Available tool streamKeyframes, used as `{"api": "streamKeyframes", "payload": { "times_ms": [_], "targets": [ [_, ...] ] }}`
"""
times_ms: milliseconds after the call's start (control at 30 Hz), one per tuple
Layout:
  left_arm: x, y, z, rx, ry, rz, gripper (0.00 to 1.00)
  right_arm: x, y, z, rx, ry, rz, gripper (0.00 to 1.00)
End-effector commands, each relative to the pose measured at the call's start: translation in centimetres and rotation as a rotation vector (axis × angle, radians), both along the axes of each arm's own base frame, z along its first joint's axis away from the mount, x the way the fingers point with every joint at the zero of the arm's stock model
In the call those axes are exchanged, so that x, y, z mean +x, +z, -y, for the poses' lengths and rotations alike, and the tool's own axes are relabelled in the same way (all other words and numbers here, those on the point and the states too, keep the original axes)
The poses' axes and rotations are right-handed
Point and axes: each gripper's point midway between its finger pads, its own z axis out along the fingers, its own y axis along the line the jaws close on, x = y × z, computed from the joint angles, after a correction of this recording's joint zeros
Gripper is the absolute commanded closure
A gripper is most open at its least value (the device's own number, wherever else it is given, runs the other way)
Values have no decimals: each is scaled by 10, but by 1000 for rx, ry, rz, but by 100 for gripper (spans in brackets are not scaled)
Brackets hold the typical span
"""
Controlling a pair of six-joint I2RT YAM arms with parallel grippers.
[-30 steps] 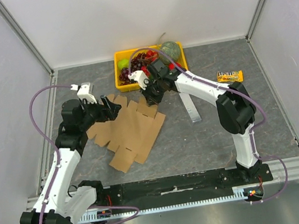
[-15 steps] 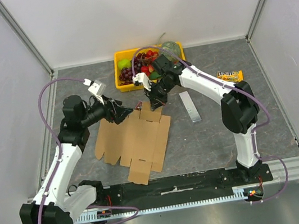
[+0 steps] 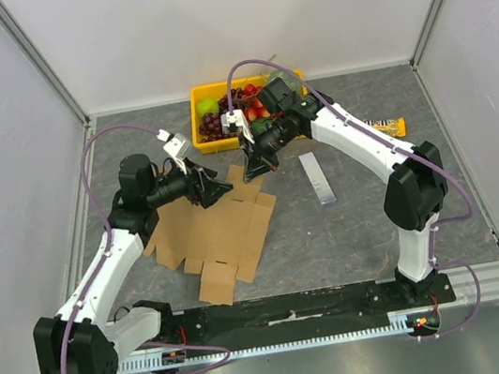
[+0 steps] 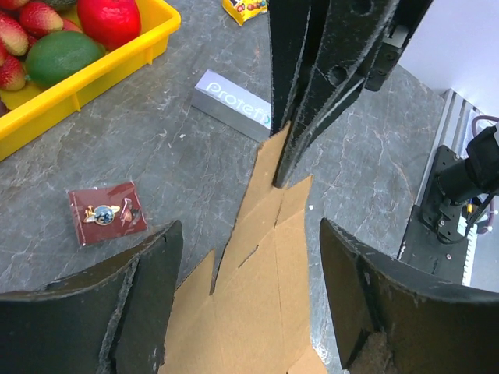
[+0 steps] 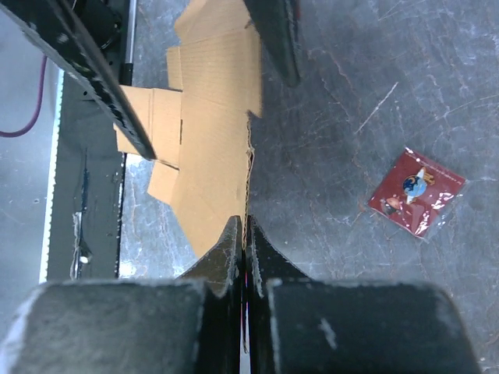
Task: Fold the paper box
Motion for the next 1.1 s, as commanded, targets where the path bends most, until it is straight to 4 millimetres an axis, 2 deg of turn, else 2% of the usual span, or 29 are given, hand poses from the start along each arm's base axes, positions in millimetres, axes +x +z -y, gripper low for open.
{"api": "streamKeyframes", "payload": {
  "times_ms": [0, 233, 467, 567, 633, 733, 800, 867, 933, 967, 1000, 1067],
  "targets": [
    [2, 21, 18, -15, -88, 100, 25, -9, 38, -1, 84, 36, 45, 100],
    [-3, 19, 39, -4, -153, 94, 32, -11, 33, -1, 82, 44, 25, 100],
    [-2, 13, 43, 8, -163, 78, 44, -12, 36, -1, 88, 47, 32, 100],
    [-1, 12, 44, 9, -163, 65, 55, -10, 35, -1, 85, 44, 34, 99],
    [4, 14, 43, 12, -131, 60, 71, -10, 36, -1, 84, 41, 35, 98],
    [8, 15, 41, 17, -102, 63, 73, -9, 36, -1, 82, 39, 36, 96],
    [8, 14, 41, 16, -104, 59, 74, -10, 37, 0, 85, 39, 40, 91],
    [7, 13, 42, 13, -114, 51, 81, -8, 39, 1, 84, 33, 46, 82],
    [7, 13, 42, 11, -113, 46, 89, -4, 41, 3, 86, 19, 56, 63],
    [7, 12, 42, 12, -111, 41, 94, 0, 42, 4, 93, 5, 60, 57],
    [9, 10, 41, 15, -100, 36, 97, 2, 45, 7, 101, -14, 62, 54],
    [12, 9, 40, 18, -75, 27, 98, 16, 48, 14, 111, -91, 78, 50]
  ]
}}
